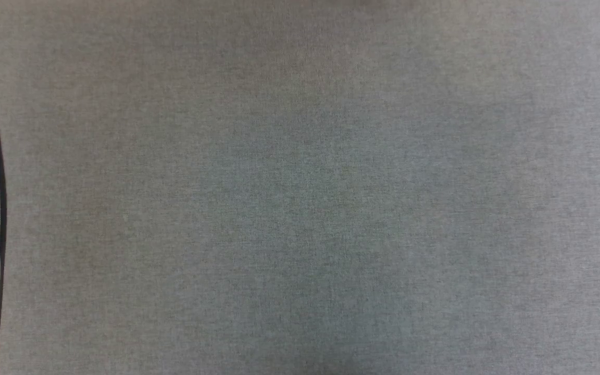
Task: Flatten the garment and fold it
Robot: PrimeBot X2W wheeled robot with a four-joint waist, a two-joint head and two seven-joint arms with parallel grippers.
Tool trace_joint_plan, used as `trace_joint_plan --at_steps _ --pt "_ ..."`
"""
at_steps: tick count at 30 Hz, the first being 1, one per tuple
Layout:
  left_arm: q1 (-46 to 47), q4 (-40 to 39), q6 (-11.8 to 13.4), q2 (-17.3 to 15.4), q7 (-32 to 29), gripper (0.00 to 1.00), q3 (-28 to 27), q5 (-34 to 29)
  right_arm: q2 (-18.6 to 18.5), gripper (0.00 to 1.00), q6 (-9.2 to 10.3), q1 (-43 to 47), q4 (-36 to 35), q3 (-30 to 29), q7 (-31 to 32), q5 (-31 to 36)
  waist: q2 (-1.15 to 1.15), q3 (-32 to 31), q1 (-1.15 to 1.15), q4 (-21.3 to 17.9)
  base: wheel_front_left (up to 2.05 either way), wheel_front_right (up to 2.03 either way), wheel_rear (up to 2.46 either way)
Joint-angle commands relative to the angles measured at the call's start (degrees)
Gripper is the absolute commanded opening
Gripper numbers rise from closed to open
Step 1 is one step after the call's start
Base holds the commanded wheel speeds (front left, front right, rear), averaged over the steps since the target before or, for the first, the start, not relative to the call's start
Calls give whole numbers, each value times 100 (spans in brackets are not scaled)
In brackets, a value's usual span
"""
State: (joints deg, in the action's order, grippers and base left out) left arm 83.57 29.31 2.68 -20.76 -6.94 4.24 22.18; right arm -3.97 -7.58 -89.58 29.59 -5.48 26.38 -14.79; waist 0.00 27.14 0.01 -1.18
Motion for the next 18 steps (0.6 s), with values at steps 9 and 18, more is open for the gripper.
trace_joint_plan --at_steps 9,18 --pt "-1459 176 -607 -19 550 0 99 238 -569 0 9 1714 -619 764 -136 -1391 0 -376 -1 231 0 0 0" --pt "-4133 -759 -634 274 702 0 -87 864 -1017 0 9 5177 -2568 1008 204 -2280 0 -1313 -1 426 0 0 0"
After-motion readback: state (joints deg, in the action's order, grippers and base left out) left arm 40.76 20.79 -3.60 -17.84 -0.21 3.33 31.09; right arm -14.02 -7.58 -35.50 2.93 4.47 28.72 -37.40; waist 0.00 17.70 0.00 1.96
